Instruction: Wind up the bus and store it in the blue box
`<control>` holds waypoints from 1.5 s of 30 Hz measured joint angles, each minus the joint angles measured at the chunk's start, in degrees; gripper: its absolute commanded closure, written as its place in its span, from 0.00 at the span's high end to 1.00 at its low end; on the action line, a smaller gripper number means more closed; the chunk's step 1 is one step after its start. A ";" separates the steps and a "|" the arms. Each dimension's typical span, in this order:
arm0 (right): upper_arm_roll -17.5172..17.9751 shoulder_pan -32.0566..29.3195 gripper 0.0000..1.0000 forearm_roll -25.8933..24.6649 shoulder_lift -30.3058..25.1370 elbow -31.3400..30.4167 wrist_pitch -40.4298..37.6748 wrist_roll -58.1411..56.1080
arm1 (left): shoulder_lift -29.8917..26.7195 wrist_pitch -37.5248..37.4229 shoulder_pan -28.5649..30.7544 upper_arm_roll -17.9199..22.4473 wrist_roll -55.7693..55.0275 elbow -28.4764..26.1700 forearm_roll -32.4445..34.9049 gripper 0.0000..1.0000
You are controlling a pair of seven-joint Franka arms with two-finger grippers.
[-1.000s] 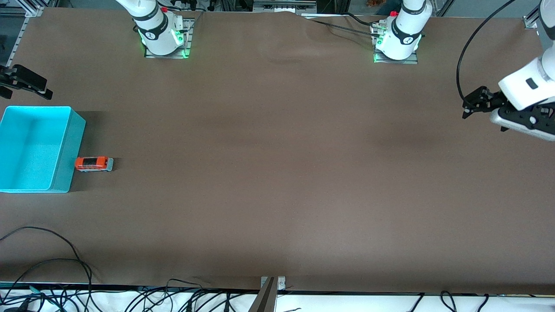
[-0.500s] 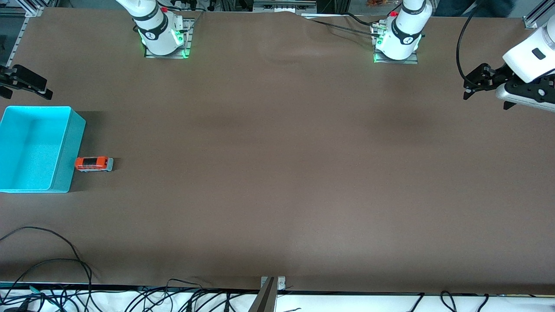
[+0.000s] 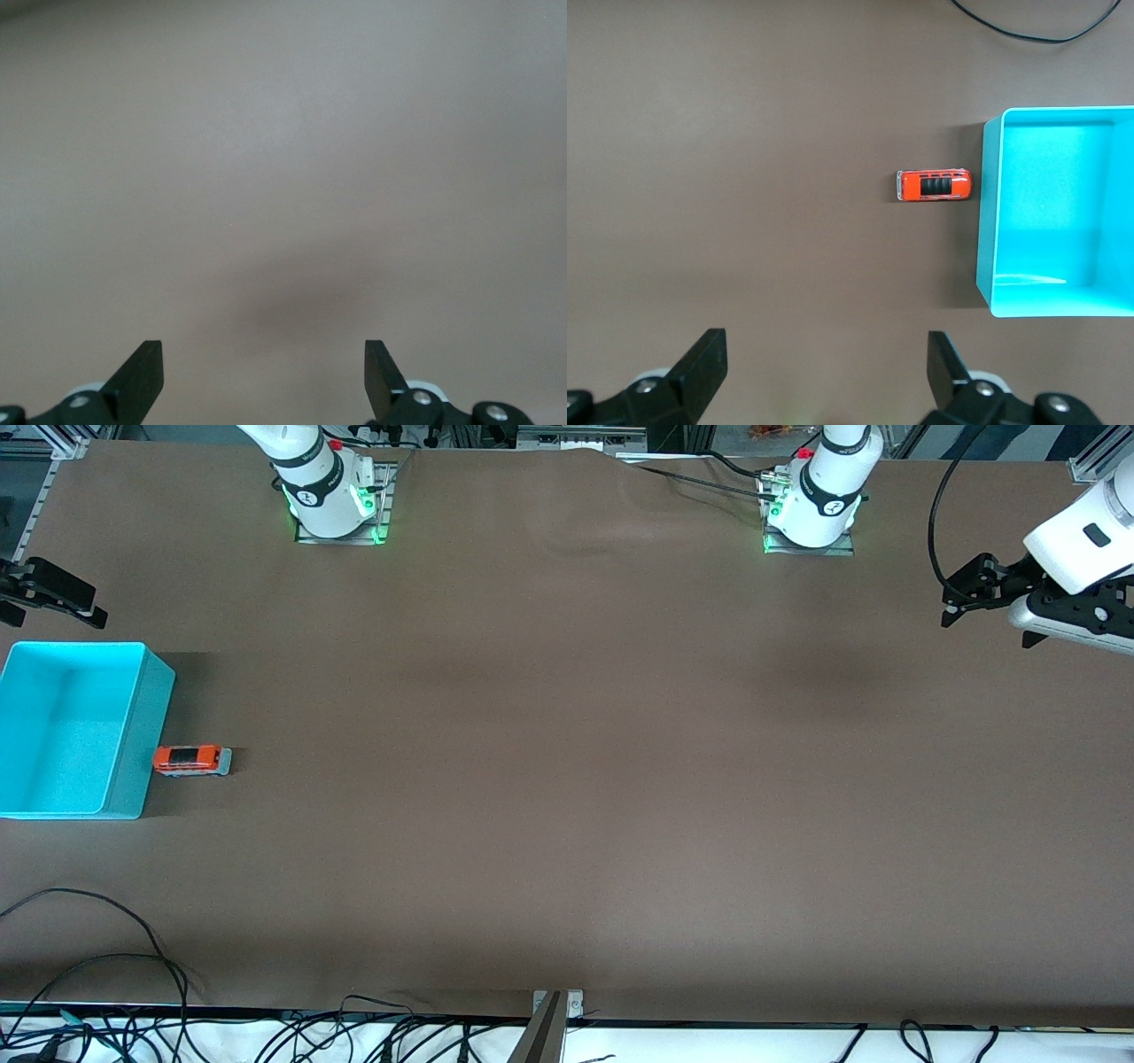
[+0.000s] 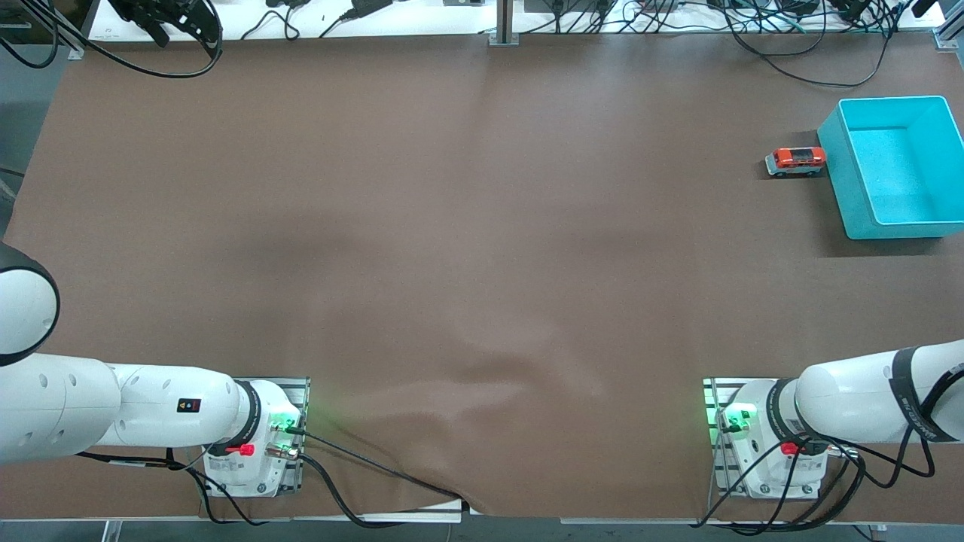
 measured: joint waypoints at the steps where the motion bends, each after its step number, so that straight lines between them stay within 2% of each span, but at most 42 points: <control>1: -0.01 0.00 1.00 0.00 0.00 0.00 -0.02 0.00 | 0.00 0.00 -0.01 0.02 -0.21 0.04 -0.14 1.00; 25: -0.18 -0.05 1.00 0.59 1.88 -1.62 -0.62 -0.03 | 0.55 -0.89 -0.17 0.30 -7.59 0.09 -1.19 1.00; 30: -0.18 -0.06 1.00 0.80 2.20 -4.82 1.27 -0.03 | 0.55 -1.77 -0.16 0.42 -8.23 0.09 -1.19 1.00; 45: -0.18 -1.03 1.00 1.89 2.93 -15.74 13.81 -0.06 | 0.82 -2.58 -0.10 0.59 -8.39 0.69 -1.20 1.00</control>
